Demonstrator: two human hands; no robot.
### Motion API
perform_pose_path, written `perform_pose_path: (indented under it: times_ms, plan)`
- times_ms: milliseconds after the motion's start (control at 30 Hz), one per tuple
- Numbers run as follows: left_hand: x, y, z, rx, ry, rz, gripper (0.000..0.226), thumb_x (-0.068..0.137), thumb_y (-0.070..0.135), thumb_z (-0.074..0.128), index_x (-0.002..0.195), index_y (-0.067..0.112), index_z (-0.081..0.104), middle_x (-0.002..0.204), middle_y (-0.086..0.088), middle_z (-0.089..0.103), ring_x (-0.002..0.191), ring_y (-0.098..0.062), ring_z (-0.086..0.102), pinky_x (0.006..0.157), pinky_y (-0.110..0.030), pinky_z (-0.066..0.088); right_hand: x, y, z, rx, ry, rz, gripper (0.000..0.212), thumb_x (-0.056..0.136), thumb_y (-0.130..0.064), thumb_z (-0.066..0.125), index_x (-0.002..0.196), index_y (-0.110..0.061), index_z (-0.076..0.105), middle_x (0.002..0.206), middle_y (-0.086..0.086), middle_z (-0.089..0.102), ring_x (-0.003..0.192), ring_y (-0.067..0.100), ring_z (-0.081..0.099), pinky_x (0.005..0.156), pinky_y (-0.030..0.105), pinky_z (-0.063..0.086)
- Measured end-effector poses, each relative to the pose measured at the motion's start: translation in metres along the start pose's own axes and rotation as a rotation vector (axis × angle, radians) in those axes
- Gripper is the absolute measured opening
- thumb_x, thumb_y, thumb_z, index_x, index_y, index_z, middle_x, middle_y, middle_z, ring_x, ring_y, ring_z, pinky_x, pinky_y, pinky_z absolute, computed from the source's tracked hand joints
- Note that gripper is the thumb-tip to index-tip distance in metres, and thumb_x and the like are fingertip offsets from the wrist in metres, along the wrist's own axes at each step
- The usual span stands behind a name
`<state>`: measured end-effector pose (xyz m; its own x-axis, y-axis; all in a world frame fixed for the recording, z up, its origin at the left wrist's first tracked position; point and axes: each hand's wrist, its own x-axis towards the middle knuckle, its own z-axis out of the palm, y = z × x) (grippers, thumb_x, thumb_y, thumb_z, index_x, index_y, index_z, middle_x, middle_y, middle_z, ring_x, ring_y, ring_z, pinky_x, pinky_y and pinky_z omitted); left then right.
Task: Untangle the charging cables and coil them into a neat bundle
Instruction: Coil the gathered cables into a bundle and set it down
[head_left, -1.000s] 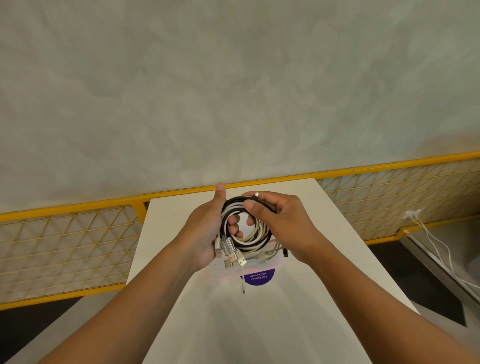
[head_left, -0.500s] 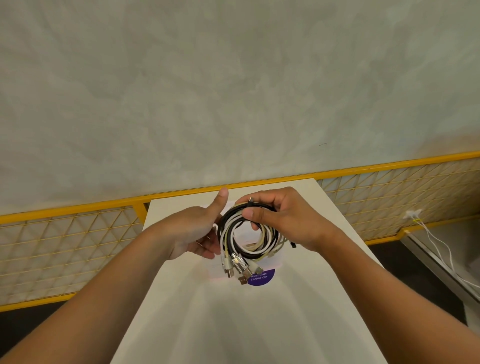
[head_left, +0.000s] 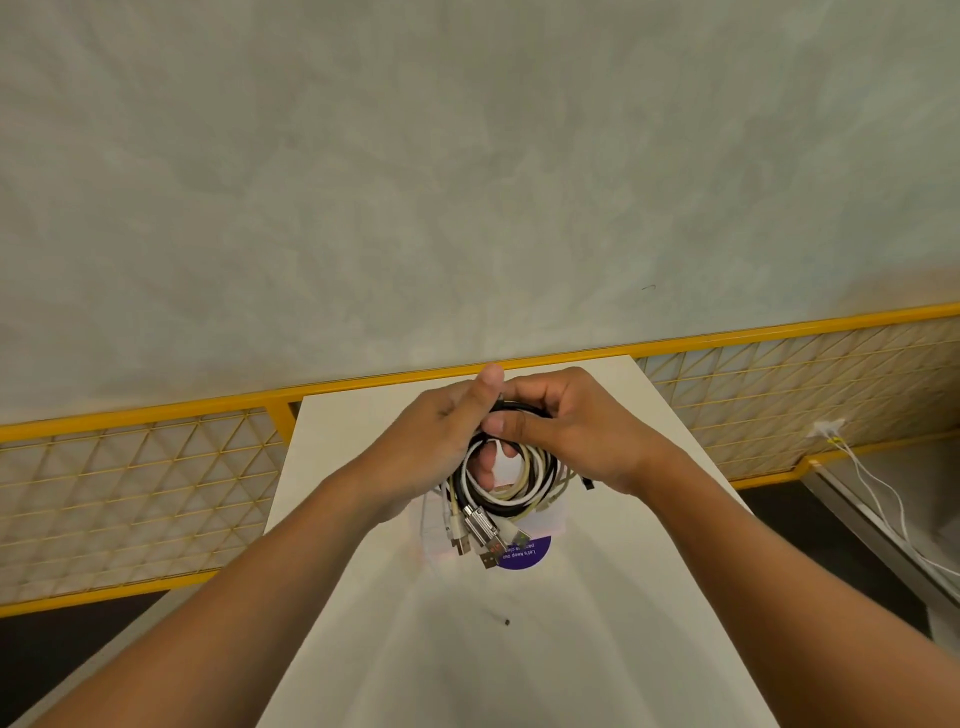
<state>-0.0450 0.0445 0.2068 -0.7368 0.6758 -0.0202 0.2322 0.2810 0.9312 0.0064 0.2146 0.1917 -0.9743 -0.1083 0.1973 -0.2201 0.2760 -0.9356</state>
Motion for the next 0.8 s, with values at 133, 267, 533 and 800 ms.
perform_pose_path:
  times_ms: [133,267,533,800]
  plan:
    - [0.005,-0.003,0.006,-0.101,0.018,-0.001,0.071,0.084,0.067,0.043,0.106,0.005,0.07,0.067,-0.007,0.052,0.05,-0.011,0.042,0.058,-0.03,0.055,-0.001,0.0,-0.004,0.006,0.003,0.011,0.015,0.095,-0.013,0.068,0.109,-0.011,0.073,0.081,0.005,0.074,0.075,0.016,0.067,0.079,0.028,0.055]
    - [0.012,-0.008,0.01,-0.19,0.098,-0.015,0.071,0.088,0.062,0.05,0.11,-0.003,0.069,0.059,-0.001,0.048,0.051,-0.012,0.037,0.051,-0.029,0.045,0.001,0.002,-0.008,0.014,0.046,0.051,0.024,0.091,-0.018,0.073,0.114,-0.014,0.068,0.082,0.008,0.076,0.079,0.018,0.071,0.081,0.032,0.055]
    - [0.011,-0.008,0.006,-0.288,0.213,-0.14,0.053,0.09,0.059,0.056,0.081,0.007,0.063,0.051,0.007,0.033,0.047,-0.011,0.032,0.045,-0.025,0.038,0.001,0.0,-0.016,0.031,0.051,0.154,0.016,0.098,-0.008,0.062,0.112,-0.006,0.071,0.068,0.0,0.061,0.053,0.004,0.05,0.056,0.018,0.04]
    - [0.007,-0.006,0.003,-0.218,0.239,-0.064,0.04,0.07,0.05,0.076,0.084,0.012,0.075,0.058,0.005,0.039,0.048,-0.012,0.032,0.044,-0.026,0.033,0.002,-0.002,-0.024,-0.107,0.075,0.121,0.021,0.1,-0.012,0.061,0.113,-0.016,0.077,0.057,-0.013,0.056,0.052,0.004,0.04,0.056,0.012,0.039]
